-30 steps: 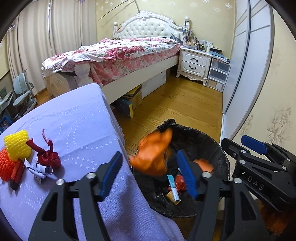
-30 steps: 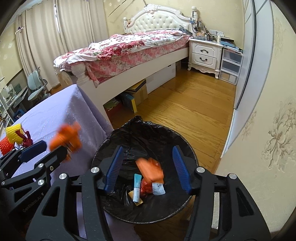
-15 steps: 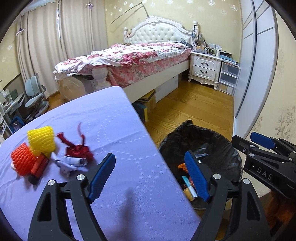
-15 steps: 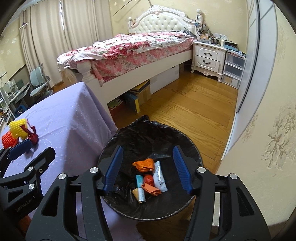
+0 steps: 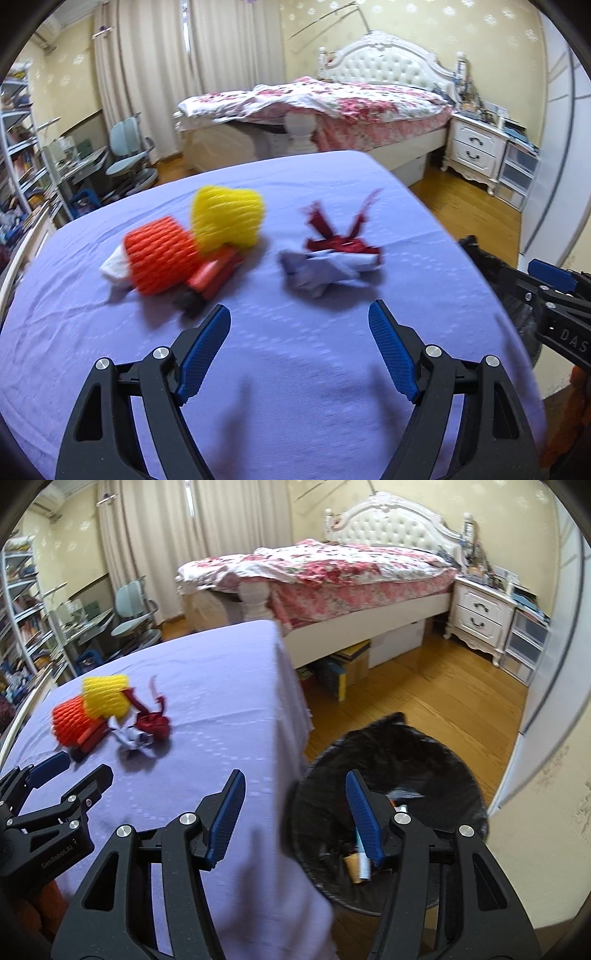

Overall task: Collect trash
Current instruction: 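Move both grippers back over the table toward the remaining trash, then grasp the white crumpled paper with the right gripper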

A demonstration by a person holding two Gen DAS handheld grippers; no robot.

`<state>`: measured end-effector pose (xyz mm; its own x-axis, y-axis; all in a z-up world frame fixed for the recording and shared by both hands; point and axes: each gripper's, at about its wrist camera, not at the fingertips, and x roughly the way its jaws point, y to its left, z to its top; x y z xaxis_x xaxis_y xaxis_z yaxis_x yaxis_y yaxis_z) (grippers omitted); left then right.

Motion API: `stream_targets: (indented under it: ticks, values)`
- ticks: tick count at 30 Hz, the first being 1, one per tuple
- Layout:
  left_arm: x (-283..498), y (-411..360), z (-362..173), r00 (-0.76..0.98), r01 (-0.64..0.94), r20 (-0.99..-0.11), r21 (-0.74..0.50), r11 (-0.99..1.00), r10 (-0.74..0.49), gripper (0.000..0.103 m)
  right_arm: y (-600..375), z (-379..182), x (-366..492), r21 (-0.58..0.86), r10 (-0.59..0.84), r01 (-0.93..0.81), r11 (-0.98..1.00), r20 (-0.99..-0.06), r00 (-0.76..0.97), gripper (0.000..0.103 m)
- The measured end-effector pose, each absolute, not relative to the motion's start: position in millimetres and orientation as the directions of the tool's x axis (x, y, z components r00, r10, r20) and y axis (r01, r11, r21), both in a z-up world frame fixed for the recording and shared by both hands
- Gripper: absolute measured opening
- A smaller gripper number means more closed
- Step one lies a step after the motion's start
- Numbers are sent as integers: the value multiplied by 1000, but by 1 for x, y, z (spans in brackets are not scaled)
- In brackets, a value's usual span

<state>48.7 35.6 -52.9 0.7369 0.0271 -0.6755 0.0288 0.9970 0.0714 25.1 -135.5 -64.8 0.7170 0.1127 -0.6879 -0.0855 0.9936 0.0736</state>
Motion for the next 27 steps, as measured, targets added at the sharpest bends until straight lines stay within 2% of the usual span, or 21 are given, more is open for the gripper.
stream_targets:
  ticks: [13, 22, 27]
  values:
    - [37, 119, -59, 696, -146, -700, 79, 986, 159, 77, -47, -67, 36, 59, 232, -271, 961, -708, 667, 55]
    - [38, 143, -61, 680, -181, -714, 58, 982, 168, 77, -9, -64, 52, 37, 267, -338, 940, -696, 667, 55]
    - [40, 149, -62, 678, -185, -719, 36, 982, 154, 77, 4, -71, 56, 52, 293, -375, 925, -726, 622, 55]
